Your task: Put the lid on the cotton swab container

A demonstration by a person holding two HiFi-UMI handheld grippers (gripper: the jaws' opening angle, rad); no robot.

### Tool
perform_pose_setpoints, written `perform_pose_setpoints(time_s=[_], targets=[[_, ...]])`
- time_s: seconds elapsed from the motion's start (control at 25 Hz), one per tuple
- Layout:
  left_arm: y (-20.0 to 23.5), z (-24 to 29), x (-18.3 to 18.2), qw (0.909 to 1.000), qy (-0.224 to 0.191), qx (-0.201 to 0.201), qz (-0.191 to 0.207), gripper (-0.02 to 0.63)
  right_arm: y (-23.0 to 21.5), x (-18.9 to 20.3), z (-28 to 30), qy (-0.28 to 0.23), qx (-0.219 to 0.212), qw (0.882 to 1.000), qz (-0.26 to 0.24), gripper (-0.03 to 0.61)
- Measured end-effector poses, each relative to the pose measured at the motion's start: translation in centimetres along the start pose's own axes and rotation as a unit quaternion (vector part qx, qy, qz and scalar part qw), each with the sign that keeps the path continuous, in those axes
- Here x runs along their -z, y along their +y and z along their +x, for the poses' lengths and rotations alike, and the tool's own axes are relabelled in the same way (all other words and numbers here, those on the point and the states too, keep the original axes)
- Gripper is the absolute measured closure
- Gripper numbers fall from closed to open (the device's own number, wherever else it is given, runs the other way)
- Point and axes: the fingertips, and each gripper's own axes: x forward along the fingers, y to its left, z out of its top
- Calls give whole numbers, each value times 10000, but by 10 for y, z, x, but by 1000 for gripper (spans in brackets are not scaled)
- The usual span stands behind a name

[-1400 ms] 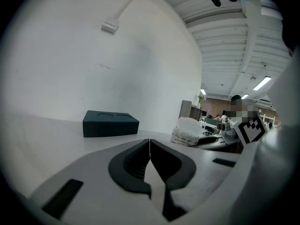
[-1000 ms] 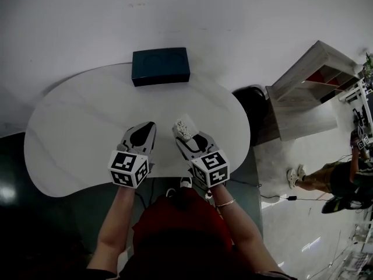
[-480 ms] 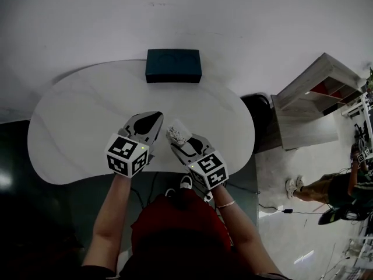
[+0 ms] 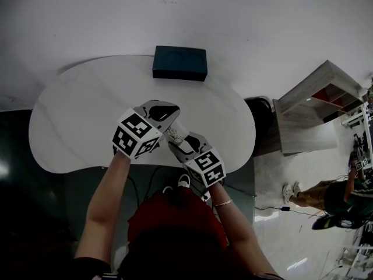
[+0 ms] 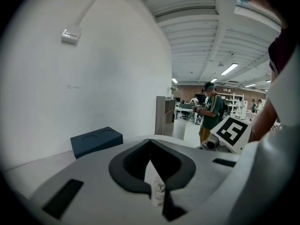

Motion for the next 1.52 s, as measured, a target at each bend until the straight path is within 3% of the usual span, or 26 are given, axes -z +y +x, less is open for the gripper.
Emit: perform_pose_setpoints(time_s=[0.28,0.72,1.08,1.52], targets=[[-11,1,16,9998,177,119,-27,589,1,1,-3,26,54,10000,10,374],[-21,-13,39,9993,104,31,-368,589,3,2,-5,-109,86,9996,240,374],[-21,-15,45,9986,34,-22,-536,589,3,2,-7,-219,217,9991,305,374],[-25,-11,40,9989,-50,-55,-464,591,-1,-3,-10,-398,383,9980,317,374]])
